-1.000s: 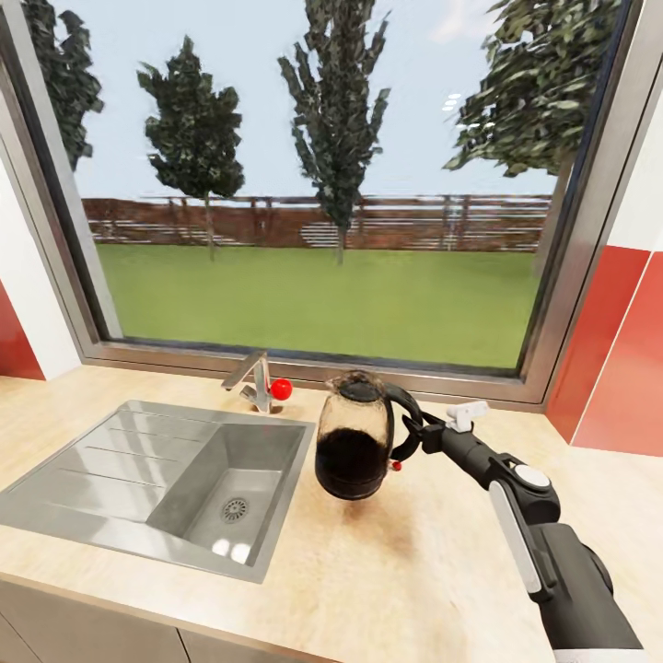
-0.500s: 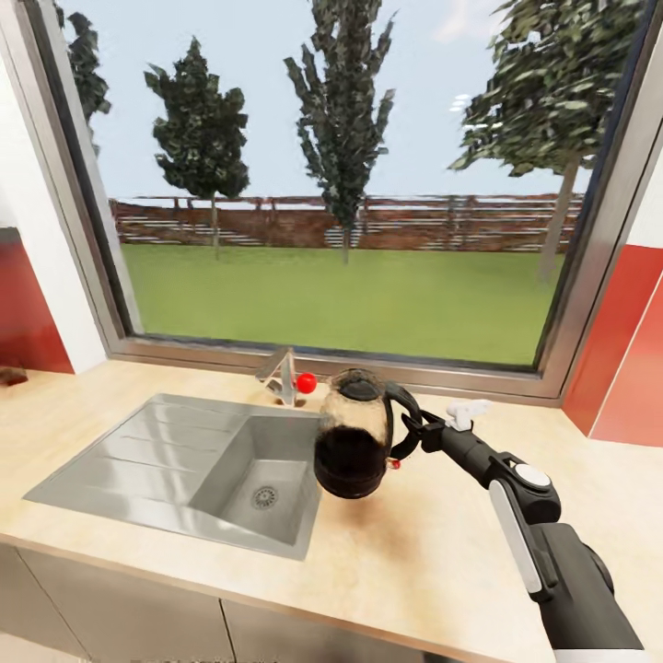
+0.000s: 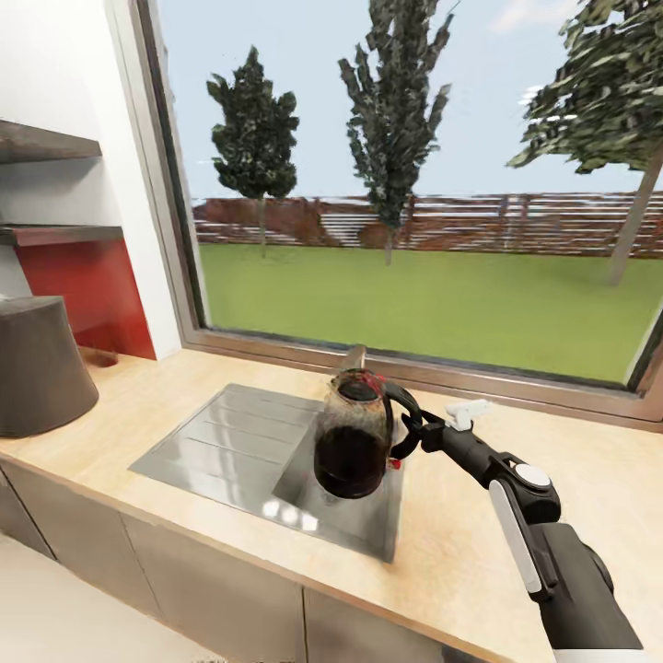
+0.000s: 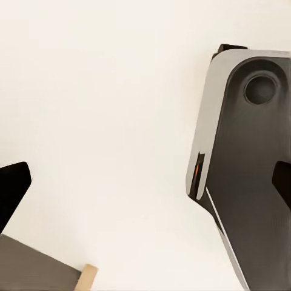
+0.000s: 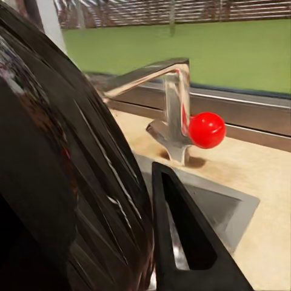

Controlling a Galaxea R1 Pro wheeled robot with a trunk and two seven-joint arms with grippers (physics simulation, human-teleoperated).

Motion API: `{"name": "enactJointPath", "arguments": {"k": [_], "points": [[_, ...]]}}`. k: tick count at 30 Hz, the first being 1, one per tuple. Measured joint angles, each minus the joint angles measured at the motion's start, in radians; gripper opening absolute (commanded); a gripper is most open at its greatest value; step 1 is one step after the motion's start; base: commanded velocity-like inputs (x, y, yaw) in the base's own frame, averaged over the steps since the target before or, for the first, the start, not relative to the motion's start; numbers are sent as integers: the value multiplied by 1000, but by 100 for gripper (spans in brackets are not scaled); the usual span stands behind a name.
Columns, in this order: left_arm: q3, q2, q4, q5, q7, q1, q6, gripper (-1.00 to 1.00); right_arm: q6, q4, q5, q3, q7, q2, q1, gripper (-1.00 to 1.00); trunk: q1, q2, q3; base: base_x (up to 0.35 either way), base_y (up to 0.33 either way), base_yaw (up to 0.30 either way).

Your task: Set up a coffee station on the kitchen countertop: keep the coffee maker on the countertop, move the bottle of coffee from the kitchen shelf to the counter next to the coffee maker, place a paper coffee filter on top of the coffee maker, put the saucer next to the coffee maker with the coffee cup on the saucer, and place the electric kettle next to the coffee maker.

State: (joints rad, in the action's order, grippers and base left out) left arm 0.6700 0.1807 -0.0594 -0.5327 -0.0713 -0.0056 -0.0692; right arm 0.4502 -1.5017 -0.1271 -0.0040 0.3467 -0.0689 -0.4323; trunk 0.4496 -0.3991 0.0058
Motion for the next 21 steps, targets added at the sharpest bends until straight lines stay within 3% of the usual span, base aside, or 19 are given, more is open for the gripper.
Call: {"name": "enactJointPath", "arguments": {"k": [14,21], "points": [[0,0,0,1,0,-1,0,100,0,1,0,0,0,0,0,-100,0,0,0,1,306,278],[-1,0,0,2,-1,-2,-1,100,0,1,0,0,0,0,0,-100,0,0,0,101,317,278]]}}
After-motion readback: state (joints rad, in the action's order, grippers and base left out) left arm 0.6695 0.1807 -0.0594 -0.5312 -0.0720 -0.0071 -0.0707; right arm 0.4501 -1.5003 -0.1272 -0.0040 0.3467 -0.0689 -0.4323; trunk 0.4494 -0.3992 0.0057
